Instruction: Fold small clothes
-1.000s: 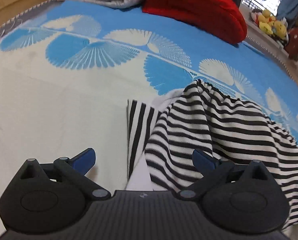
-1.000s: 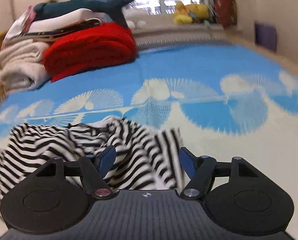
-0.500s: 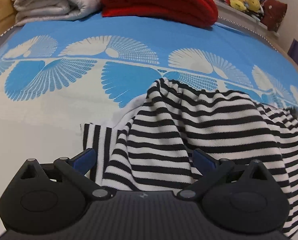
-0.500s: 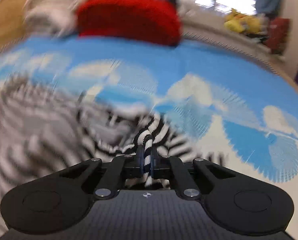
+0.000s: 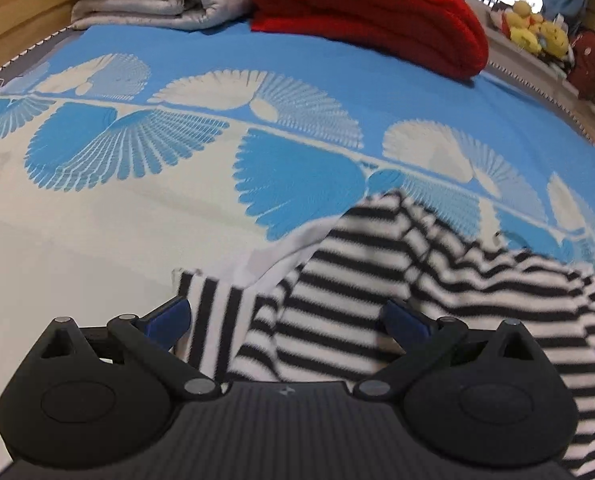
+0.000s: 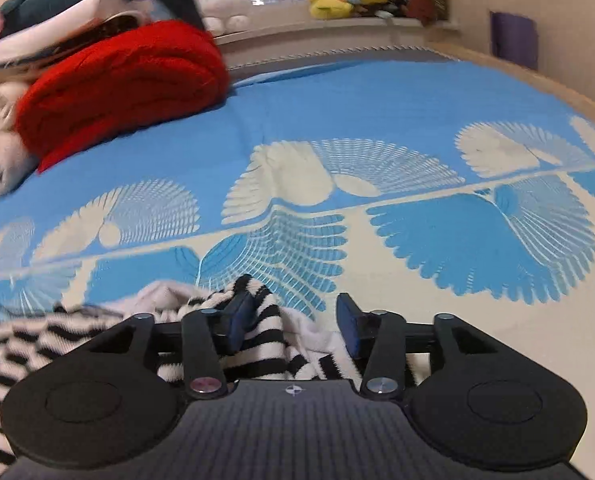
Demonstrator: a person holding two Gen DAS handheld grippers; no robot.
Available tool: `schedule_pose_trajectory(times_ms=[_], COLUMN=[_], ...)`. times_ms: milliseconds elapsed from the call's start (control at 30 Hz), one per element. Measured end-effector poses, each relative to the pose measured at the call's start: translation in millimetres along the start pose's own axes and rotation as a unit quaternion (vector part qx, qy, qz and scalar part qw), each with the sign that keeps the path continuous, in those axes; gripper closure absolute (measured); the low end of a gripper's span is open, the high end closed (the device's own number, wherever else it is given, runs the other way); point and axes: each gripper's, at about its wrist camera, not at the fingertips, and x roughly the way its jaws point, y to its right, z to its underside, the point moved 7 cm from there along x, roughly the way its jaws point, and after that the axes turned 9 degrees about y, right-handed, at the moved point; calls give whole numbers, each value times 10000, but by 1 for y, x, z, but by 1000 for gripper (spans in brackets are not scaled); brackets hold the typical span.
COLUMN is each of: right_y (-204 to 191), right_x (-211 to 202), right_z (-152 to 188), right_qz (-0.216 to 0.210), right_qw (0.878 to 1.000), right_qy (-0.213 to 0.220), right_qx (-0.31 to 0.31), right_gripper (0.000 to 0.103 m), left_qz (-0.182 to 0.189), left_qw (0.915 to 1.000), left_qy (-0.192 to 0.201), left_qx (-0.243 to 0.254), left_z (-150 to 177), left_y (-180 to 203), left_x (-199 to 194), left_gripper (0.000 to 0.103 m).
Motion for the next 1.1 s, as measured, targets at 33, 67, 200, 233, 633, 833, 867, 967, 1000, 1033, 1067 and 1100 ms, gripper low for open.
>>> schedule_pose_trajectory(times_ms=[33,67,200,233,633,833,867,967,1000,1033,1067,1100], right_y=[4,7,15,17,-10,8,13,36,47,55,59,62], right_x=[-4,-13,-39,-42,-21,-9,-15,-45,-65,-79,-95,-110], right_z=[-8,-16,-33,-33,-15,-9,-14,-30,-32,-33,-31,-27], right_qz=[-51,-174,-424,-513,-845,-462,-497,-399,-255,-149,-132,-192], right_qw=[9998,9989,9977,9969,9940,9932,9919,9911,9910,9912,9917,9926], right_qy=[13,48,-18,-94,58,-387,-382,-212,-164,-197,-222,-195], right_qx=[216,431,527,591,697,997,1105,1254,1300,1302,1263,1184], right_gripper=[47,42,32,31,101,42,42,37,36,35,35,36], left_qz=[72,151,488,512,-149,-336,-275,-95,-53,-40,-133,-219], left_qw=[10000,9998,9982,9980,9994,9991,9993,9992,9988,9978,9962,9947], left_qy=[52,106,328,366,293,123,176,294,301,330,377,460], left_qx=[-12,-20,-120,-69,-141,246,206,252,386,569,774,893], left_z=[-3,-6,-15,-16,-19,-13,-16,-20,-18,-16,-11,-8], left_y=[3,6,19,24,13,9,9,8,9,11,10,10], left_x=[-2,-5,-17,-18,16,23,18,-13,-25,-37,-53,-65], left_gripper=[0,0,0,0,25,14,13,12,12,9,3,1])
